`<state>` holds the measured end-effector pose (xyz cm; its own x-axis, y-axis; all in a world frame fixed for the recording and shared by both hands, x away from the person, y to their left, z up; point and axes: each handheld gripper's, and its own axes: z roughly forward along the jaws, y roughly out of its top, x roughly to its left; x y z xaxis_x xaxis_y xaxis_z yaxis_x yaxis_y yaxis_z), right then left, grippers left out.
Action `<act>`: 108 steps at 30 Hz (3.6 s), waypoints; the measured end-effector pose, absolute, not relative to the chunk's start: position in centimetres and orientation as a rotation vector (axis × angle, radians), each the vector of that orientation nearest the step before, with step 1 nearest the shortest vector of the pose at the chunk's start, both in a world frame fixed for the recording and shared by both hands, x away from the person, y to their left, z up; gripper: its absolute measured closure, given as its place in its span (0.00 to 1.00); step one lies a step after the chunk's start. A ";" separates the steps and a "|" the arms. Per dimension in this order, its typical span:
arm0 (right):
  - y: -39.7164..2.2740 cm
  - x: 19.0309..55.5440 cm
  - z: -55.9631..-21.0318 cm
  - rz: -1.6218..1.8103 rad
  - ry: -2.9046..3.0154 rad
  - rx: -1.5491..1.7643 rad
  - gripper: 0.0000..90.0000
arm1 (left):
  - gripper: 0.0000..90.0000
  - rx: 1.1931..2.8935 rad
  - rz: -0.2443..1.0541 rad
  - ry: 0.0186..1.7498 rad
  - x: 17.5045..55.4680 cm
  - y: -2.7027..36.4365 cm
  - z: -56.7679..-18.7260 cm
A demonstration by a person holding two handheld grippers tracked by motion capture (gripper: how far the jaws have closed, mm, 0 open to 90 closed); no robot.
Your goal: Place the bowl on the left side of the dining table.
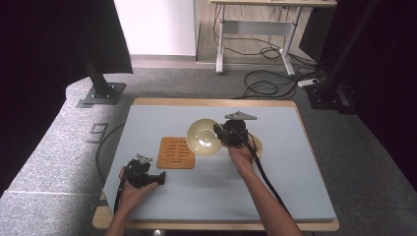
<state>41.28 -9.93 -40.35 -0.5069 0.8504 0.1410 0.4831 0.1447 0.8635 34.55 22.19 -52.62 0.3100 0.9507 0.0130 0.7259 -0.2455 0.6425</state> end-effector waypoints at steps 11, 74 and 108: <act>-9.5 41.6 -40.8 1.311 2.053 1.281 0.88 | 0.00 2.048 0.555 1.481 34.5 22.2 -52.6; -4.7 43.0 -44.3 1.276 2.146 1.283 0.89 | 0.00 2.052 0.554 1.477 34.6 22.2 -52.6; -2.3 43.7 -46.2 1.265 2.201 1.276 0.89 | 0.00 2.051 0.553 1.477 34.6 22.2 -52.6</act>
